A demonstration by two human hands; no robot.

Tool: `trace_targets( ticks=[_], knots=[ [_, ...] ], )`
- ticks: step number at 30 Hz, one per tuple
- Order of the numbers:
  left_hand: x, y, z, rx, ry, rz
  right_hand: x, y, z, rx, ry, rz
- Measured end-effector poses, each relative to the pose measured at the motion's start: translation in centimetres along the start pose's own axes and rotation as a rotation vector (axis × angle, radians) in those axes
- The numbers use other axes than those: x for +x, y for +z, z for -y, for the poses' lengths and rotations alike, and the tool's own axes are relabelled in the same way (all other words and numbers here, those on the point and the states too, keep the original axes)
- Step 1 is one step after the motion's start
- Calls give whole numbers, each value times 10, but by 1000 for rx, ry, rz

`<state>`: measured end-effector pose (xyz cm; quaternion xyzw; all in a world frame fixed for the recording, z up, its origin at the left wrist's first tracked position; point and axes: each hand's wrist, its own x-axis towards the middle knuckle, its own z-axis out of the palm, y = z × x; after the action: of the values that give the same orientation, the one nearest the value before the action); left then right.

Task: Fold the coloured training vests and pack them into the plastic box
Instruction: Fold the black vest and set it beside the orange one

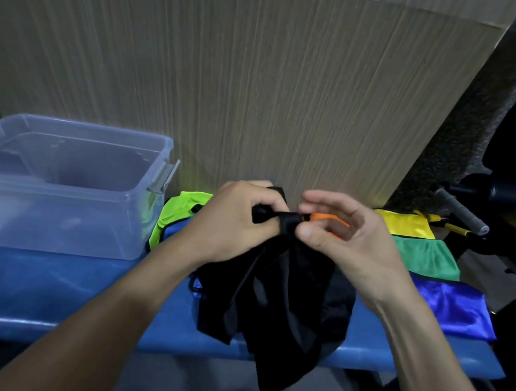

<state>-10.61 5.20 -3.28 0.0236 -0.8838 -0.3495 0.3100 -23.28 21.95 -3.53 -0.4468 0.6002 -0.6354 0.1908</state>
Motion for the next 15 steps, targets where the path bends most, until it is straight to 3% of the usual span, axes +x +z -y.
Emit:
trace_targets(
  ticks=[6, 9, 15],
  knots=[
    [3, 6, 0, 112, -84, -150, -6, 18, 1, -488, -182, -30],
    [3, 2, 5, 81, -69, -55, -4, 9, 3, -382, -208, -114],
    [-2, 2, 7, 245, -62, 65, -2, -6, 10, 22, -11, -230]
  ],
)
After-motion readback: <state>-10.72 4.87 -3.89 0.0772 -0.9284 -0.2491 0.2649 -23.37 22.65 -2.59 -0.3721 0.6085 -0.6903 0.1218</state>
